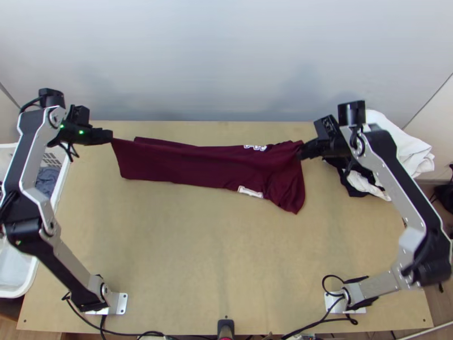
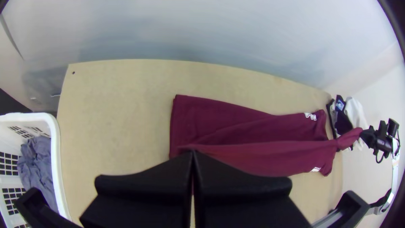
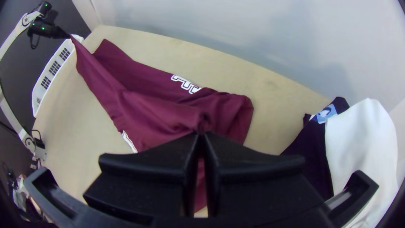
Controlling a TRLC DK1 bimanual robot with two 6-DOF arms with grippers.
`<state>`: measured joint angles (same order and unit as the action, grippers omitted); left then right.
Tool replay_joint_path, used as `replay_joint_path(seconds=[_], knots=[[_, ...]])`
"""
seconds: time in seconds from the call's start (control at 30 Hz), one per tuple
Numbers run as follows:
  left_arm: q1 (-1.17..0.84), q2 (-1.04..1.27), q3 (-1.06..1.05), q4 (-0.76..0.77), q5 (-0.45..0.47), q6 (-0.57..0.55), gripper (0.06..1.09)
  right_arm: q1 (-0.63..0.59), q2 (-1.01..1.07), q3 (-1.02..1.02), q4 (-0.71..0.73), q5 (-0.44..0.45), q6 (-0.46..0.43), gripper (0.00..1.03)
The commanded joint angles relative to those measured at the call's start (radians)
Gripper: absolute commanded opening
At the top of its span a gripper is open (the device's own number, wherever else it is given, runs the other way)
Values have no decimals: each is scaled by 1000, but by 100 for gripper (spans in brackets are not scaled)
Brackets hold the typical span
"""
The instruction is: Fold the t-shirt
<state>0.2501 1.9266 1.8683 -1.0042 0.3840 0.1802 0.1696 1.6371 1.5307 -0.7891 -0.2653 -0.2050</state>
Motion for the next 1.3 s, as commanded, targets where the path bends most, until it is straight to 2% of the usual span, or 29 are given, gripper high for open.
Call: replay_joint_path(seconds=[0.0,0.47,0.6,0.77,0.83,0.87,0.9,0.93,0.97,1.03,1.07,1.27], knots=[[-29,186,124,-7,-27,-39,9,-42,168,109,10,1,-17,3],[-106,423,241,61,-53,-113,9,-47,380,118,111,17,-39,3],[-109,449,269,67,-56,-122,9,-64,418,109,125,54,-50,3],[-103,433,290,53,-57,-122,9,-94,406,103,145,52,-60,4],[-94,428,312,45,-57,-122,10,-94,385,97,145,52,-63,5],[-87,426,324,36,-57,-119,11,-94,375,95,145,52,-62,17],[-81,426,335,32,-57,-117,15,-94,365,92,140,52,-59,41],[-75,420,339,22,-57,-108,25,-94,351,89,140,52,-54,73],[-71,411,341,19,-57,-99,42,-93,340,88,136,52,-51,101],[-58,393,341,10,-57,-94,84,-88,314,85,110,52,-51,100],[-52,382,341,6,-57,-93,101,-85,299,82,88,52,-51,100],[-21,330,341,-50,-57,-81,103,-41,167,69,39,52,-31,100]])
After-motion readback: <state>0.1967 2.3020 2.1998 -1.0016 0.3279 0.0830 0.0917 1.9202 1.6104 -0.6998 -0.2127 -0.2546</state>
